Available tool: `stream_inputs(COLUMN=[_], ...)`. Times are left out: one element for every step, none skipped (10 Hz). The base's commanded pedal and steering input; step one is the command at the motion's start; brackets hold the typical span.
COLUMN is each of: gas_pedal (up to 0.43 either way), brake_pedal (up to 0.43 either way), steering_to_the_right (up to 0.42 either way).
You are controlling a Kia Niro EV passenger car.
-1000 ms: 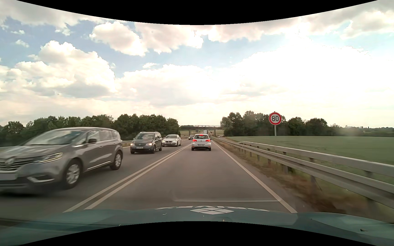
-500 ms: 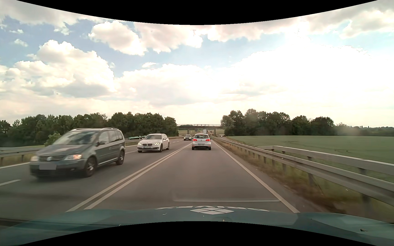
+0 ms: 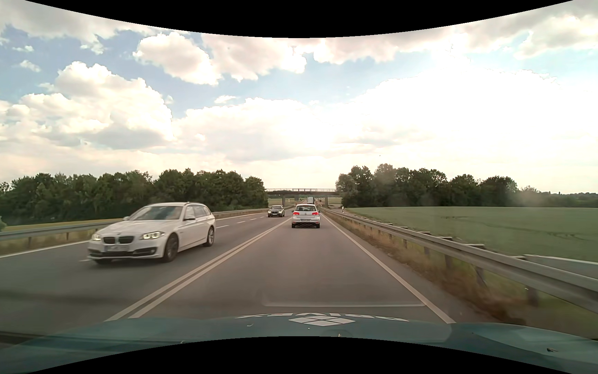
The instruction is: Follow the waypoints while adhering to traffic rules and regulations
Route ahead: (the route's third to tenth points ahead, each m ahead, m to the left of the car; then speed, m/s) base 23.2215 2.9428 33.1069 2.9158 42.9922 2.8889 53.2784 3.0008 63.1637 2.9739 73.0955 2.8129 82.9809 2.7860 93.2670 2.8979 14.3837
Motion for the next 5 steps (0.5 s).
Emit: stream_inputs(gas_pedal=[0.02,0.02,0.028,0.028,0.028], brake_pedal=[0.0,0.0,0.0,0.0,0.0], steering_to_the_right=[0.0,0.0,0.0,0.0,0.0])
